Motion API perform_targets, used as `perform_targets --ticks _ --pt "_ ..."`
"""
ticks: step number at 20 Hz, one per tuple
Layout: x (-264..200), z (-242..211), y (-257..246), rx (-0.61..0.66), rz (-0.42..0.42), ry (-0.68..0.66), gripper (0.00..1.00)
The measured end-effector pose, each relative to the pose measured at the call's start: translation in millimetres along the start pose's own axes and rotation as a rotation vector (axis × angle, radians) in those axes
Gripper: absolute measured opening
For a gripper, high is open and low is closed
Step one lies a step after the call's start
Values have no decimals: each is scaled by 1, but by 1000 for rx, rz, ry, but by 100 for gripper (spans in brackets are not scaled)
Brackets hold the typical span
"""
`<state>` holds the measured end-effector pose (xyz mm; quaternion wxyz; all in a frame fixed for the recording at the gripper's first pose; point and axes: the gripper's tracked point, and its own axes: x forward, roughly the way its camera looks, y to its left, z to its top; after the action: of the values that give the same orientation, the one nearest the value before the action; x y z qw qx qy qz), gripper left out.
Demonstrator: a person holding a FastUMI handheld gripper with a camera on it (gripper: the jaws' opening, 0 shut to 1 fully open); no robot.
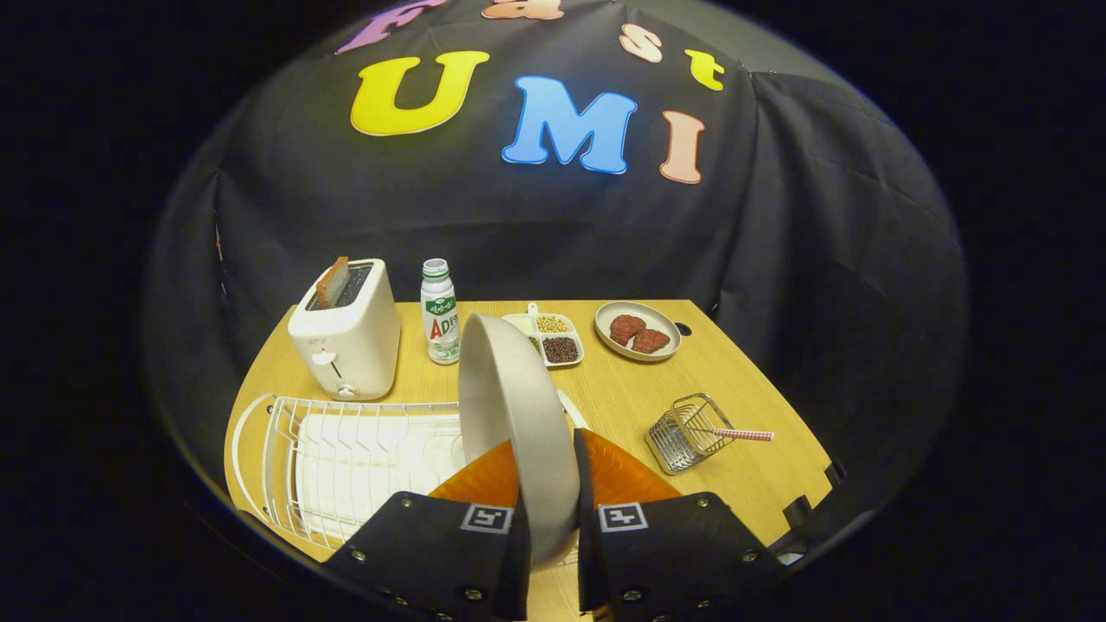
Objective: Take the plate from the dish rack, then take the spoon from the basket and place it into the plate.
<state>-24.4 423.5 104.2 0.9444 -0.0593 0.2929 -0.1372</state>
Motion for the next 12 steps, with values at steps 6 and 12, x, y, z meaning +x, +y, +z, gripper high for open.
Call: perform_targets --ticks 6,12 --pt "-49 -19 -22 -7 -6 -21 22" --pt "-95 -63 -36 -46 44 -8 22"
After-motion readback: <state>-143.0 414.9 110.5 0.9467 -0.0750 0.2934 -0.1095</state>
